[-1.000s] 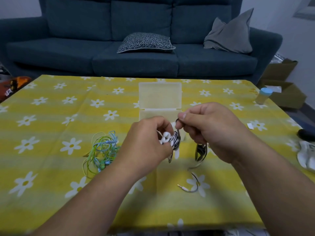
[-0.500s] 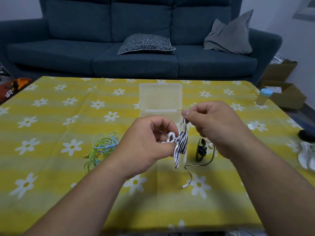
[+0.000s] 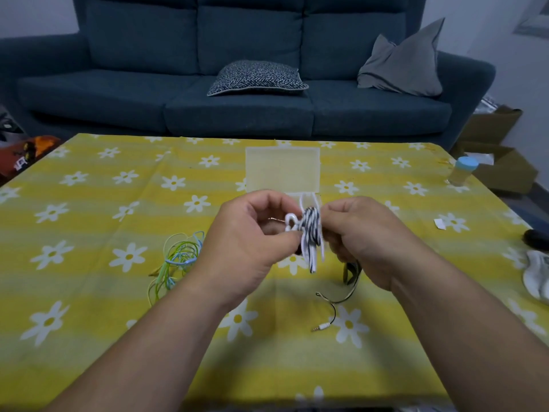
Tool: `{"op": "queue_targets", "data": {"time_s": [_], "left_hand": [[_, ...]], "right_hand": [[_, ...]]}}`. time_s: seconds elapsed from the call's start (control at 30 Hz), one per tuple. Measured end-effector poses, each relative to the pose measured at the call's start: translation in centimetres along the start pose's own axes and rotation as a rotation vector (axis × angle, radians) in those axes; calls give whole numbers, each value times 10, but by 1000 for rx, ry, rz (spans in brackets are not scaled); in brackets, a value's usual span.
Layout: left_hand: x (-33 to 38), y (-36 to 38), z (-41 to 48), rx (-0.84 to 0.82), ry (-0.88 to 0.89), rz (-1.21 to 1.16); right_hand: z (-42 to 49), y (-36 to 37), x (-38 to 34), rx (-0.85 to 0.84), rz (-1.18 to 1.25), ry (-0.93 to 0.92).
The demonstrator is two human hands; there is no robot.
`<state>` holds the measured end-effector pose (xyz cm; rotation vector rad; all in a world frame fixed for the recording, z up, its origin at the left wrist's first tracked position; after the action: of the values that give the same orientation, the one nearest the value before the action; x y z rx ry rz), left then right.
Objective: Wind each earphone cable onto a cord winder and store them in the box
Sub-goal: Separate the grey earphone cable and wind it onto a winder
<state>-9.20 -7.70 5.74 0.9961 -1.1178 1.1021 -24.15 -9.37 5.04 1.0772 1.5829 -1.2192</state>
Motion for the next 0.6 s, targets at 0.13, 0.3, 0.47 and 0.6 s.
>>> {"op": "queue_targets", "data": {"time_s": [0.13, 0.3, 0.47, 0.6], "left_hand": [[0, -15, 2, 232, 19, 15], [0, -23, 3, 338, 9, 138], [0, -25, 3, 367, 18, 205], [-1, -30, 4, 411, 27, 245]], "right_hand": [[-6, 22, 9, -193, -50, 49], [-11, 25, 7, -269, -96, 40], [-12, 22, 5, -272, -153, 30], [-16, 21, 0, -293, -148, 14]]}}
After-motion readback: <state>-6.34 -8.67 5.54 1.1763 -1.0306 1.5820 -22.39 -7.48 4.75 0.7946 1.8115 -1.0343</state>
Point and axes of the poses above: each hand's wrist, its own z-axis towards the middle knuckle, its own y-axis out of the palm, x = y × z, the point moved 5 cm from there along z, towards the middle knuckle, and after that the axes turned 1 degree about -x, right-handed, at the moved point
